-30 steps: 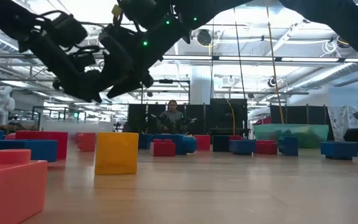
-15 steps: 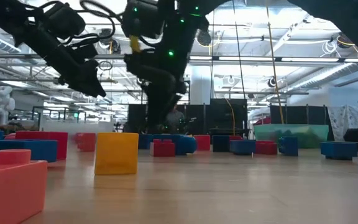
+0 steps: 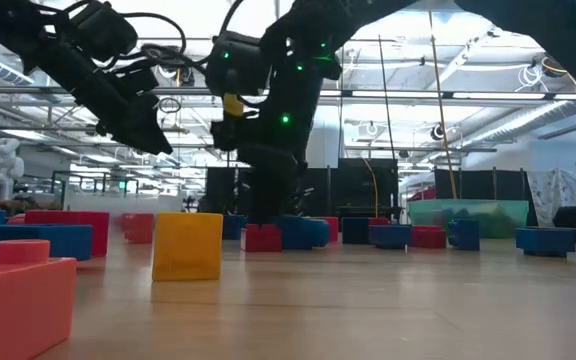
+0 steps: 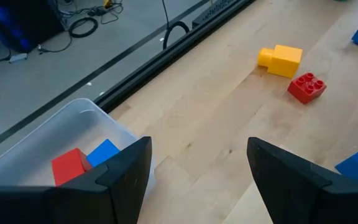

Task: Sort blocks by size
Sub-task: Put the big blue game piece into the transparent bin

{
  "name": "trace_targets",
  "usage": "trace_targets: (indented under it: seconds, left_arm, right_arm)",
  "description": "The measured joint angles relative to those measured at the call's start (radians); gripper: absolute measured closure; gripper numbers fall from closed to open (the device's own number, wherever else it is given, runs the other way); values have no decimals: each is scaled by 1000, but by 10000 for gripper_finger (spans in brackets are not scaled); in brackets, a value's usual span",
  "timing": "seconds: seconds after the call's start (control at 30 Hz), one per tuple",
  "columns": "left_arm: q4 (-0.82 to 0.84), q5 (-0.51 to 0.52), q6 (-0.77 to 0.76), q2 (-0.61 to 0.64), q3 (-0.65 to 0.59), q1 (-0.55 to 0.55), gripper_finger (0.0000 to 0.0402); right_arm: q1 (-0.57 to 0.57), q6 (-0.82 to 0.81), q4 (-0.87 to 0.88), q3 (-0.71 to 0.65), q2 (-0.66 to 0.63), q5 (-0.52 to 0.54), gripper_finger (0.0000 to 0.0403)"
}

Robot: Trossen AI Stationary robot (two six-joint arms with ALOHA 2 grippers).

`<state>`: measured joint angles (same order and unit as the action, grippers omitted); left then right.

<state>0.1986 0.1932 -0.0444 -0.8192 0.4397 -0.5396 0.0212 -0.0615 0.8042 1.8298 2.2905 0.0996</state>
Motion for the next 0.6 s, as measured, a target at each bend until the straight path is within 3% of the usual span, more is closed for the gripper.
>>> trace_targets:
  seconds: [0.17,0.43,0.6]
  left_arm:
    - [-5,0,0,0,0,0,136]
    - [-3,-63,98,0,0,0,136]
    - [-30,-199,137,0,-2,5,136]
  right_arm:
    - [-2,-1,-1,-17,0,-2,161]
    - [-1,-5,-36,-16,0,3,290]
    - [1,-5,-94,-13,-8,9,290]
